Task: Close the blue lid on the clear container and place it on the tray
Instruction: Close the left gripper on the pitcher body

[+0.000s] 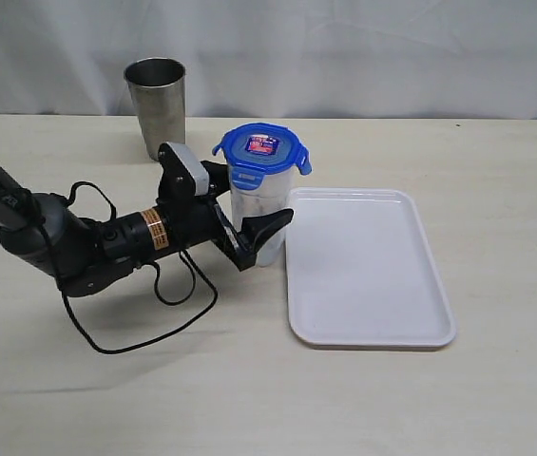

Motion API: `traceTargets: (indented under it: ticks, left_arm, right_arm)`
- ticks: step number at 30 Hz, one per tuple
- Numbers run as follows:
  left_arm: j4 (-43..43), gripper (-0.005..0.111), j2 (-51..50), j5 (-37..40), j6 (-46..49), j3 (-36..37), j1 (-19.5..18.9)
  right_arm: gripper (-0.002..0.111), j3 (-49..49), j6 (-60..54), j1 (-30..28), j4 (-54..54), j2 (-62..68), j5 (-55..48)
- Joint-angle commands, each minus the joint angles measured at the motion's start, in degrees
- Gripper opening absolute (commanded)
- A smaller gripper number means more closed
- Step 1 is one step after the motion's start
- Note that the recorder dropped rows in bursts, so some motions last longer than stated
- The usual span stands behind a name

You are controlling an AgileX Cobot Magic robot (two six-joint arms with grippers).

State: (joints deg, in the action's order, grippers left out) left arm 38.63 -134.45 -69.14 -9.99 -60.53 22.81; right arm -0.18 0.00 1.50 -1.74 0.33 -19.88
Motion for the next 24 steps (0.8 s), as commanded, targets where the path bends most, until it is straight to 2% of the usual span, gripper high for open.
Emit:
traceTargets:
  ticks: [1,6,24]
  left_arm:
    - [-0.38,0.081,0.08,1.35,-0.19,-0.24,0.84]
    - [-0.38,0.081,0.08,3.79,-0.19,-0.24,0.83]
    - [-0.24,0.081,0.08,3.77,-0.41,-0.24,0.83]
  right_arm:
    - [0.004,0.18,0.00,-0.02,0.09,-0.33,0.19]
    - [0.004,0.18,0.00,-0.02,0.09,-0.33,0.19]
    - [0.004,0.18,0.00,-0.02,0.09,-0.33,0.19]
